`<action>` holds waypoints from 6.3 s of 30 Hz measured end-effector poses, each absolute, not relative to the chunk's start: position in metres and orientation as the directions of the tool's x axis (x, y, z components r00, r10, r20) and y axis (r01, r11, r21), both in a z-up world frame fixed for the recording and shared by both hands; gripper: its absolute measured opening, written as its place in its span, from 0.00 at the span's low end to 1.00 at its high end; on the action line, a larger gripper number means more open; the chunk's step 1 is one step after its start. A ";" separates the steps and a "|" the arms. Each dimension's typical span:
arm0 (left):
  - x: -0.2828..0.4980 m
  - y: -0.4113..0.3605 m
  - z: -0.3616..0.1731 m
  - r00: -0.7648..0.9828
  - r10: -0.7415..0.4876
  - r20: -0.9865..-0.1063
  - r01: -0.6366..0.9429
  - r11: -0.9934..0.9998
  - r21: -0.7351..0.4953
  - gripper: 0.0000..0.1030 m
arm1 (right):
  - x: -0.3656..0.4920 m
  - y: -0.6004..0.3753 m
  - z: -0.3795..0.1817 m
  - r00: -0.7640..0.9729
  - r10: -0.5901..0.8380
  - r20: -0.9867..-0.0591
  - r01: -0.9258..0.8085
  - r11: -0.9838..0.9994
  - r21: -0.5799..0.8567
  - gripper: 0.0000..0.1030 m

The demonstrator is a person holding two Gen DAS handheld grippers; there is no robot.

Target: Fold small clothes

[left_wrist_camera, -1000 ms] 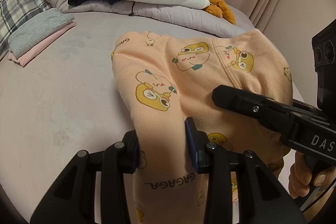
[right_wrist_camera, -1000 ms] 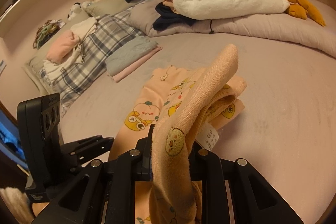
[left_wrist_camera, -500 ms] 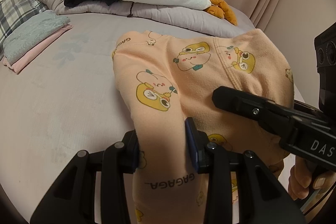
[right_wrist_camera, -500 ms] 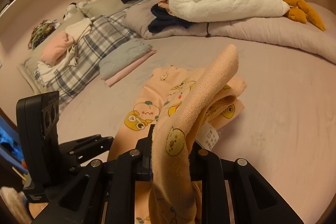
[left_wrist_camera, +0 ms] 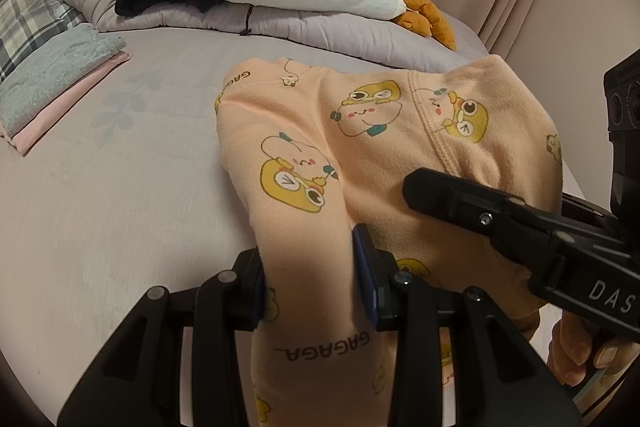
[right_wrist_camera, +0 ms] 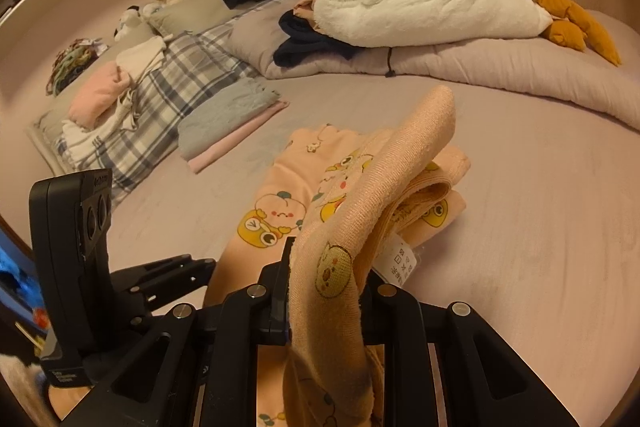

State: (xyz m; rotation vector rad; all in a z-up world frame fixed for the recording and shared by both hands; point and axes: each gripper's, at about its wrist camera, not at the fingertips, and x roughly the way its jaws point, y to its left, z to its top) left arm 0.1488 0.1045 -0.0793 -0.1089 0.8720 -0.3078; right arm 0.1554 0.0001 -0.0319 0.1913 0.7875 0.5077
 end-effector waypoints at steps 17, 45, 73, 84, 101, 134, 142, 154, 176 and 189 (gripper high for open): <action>0.173 0.105 -0.085 0.600 -0.292 -0.744 0.220 0.955 -0.197 0.35 | 0.168 0.003 -0.037 0.601 0.487 -0.634 -0.355 0.873 0.335 0.22; 0.198 0.112 -0.097 0.590 -0.271 -0.761 0.213 0.961 -0.178 0.35 | 0.186 0.007 -0.048 0.594 0.479 -0.647 -0.357 0.877 0.322 0.22; 0.218 0.112 -0.110 0.568 -0.264 -0.780 0.218 0.962 -0.167 0.35 | 0.199 0.008 -0.059 0.581 0.465 -0.669 -0.344 0.884 0.315 0.22; 0.220 0.111 -0.113 0.560 -0.261 -0.786 0.217 0.962 -0.166 0.35 | 0.202 0.007 -0.064 0.574 0.457 -0.679 -0.338 0.888 0.312 0.22; 0.222 0.111 -0.116 0.556 -0.257 -0.790 0.215 0.963 -0.162 0.35 | 0.203 0.006 -0.068 0.569 0.452 -0.687 -0.330 0.891 0.312 0.22; 0.227 0.114 -0.120 0.548 -0.238 -0.802 0.211 0.967 -0.143 0.36 | 0.204 -0.004 -0.076 0.565 0.434 -0.702 -0.287 0.901 0.326 0.22; 0.227 0.114 -0.121 0.546 -0.231 -0.806 0.208 0.969 -0.137 0.37 | 0.204 -0.006 -0.077 0.564 0.425 -0.708 -0.274 0.905 0.325 0.22; 0.227 0.112 -0.120 0.543 -0.214 -0.812 0.207 0.971 -0.117 0.38 | 0.205 -0.010 -0.082 0.555 0.419 -0.718 -0.247 0.908 0.339 0.22; 0.227 0.109 -0.120 0.542 -0.199 -0.816 0.207 0.973 -0.100 0.38 | 0.205 -0.013 -0.085 0.549 0.415 -0.725 -0.229 0.910 0.347 0.22; 0.226 0.110 -0.120 0.543 -0.192 -0.818 0.207 0.974 -0.092 0.39 | 0.205 -0.016 -0.089 0.547 0.413 -0.728 -0.225 0.910 0.348 0.22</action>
